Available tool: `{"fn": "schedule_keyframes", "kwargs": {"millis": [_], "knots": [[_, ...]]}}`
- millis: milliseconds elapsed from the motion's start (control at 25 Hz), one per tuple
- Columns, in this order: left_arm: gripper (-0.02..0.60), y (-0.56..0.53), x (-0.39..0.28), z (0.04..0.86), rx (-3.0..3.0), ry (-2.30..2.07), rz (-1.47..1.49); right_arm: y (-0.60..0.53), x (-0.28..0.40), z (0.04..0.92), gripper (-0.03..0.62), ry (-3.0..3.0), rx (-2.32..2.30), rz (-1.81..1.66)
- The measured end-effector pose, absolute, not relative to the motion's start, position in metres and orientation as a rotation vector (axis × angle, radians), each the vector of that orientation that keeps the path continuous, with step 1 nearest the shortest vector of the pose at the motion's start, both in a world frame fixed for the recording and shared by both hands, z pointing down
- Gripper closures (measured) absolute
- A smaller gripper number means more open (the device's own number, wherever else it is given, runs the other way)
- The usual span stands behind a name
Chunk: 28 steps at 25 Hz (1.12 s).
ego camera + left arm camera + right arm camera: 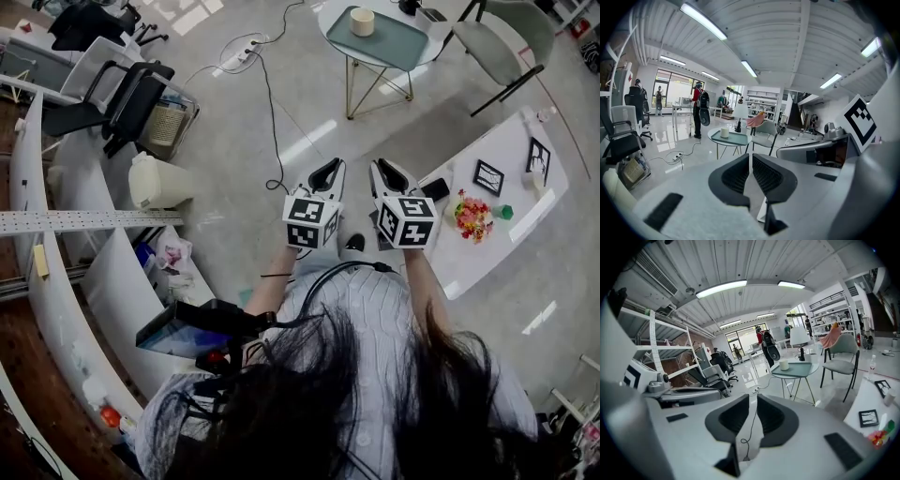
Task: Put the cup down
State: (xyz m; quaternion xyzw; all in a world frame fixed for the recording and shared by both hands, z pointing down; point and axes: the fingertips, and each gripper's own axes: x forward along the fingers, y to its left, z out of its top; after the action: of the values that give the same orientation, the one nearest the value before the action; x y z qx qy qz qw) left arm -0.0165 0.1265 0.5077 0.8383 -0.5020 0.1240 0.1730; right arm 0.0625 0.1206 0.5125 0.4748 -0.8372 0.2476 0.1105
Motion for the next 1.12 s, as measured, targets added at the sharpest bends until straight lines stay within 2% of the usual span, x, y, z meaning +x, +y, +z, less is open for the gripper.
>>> {"fn": "schedule_keyframes", "kwargs": {"millis": [1120], "knots": [[0.551, 0.132, -0.017, 0.496, 2.416, -1.448, 0.346, 0.13, 0.056, 0.501, 0.526, -2.502, 1.333, 0.692]]}}
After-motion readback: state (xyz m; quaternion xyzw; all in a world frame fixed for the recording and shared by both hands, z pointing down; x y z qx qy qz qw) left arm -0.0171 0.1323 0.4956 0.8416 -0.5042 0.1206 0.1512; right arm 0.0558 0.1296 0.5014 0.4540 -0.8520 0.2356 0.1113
